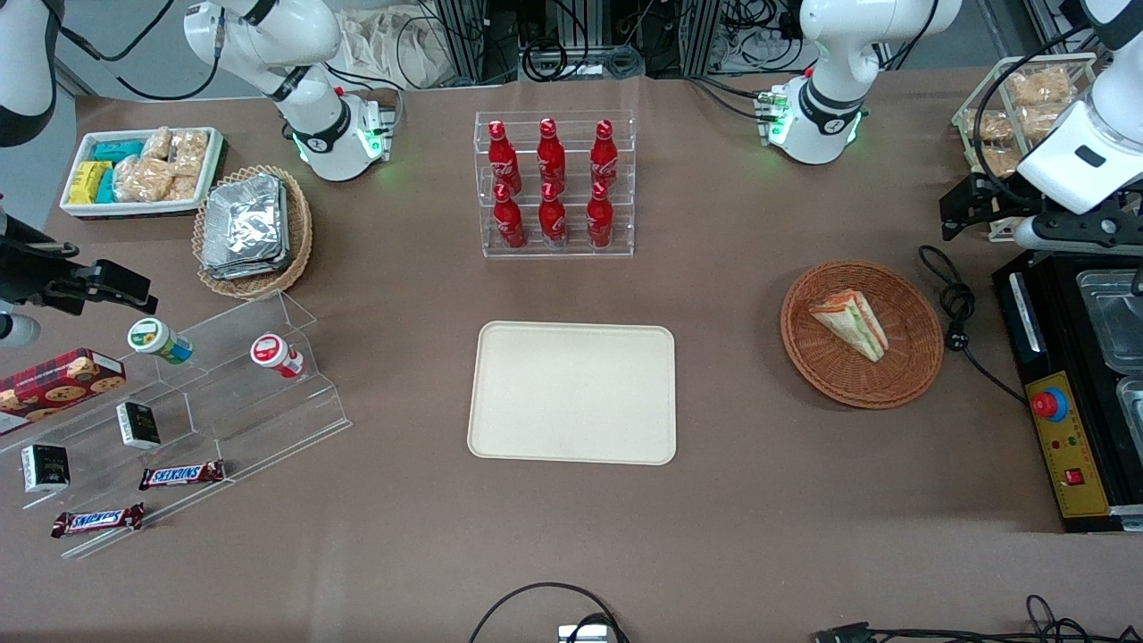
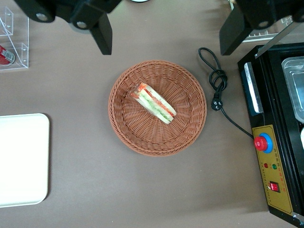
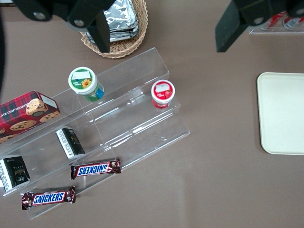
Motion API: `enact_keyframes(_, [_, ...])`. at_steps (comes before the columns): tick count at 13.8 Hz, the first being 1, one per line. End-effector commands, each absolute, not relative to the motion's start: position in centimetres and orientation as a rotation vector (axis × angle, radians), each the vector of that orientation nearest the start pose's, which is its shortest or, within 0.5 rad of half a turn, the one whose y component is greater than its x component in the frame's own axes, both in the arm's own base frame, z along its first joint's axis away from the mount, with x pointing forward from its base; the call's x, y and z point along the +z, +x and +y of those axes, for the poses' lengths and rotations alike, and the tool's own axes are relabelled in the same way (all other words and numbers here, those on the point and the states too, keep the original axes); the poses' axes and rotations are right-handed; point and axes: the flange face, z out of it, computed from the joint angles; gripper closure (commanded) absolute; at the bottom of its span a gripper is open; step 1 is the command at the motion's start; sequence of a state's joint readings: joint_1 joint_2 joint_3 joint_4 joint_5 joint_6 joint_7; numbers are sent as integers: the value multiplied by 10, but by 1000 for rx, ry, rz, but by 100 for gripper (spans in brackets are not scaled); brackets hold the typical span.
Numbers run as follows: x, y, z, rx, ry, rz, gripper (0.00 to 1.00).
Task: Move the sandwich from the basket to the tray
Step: 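Move the left gripper over the wrapped sandwich in the wicker basket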
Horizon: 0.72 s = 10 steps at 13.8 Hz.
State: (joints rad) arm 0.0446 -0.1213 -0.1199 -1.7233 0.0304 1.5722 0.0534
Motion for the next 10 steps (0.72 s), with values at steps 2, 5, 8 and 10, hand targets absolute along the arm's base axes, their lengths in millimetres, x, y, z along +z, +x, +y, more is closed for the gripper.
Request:
enact_keyframes(2, [622, 516, -43, 65, -3107, 213, 0])
enact_keyframes(5, [598, 525, -61, 132, -3091, 149, 0])
enact_keyframes(8, [561, 522, -65, 226, -3073, -59, 0])
enact_keyframes(10, [530, 520, -66, 216, -3052, -221, 0])
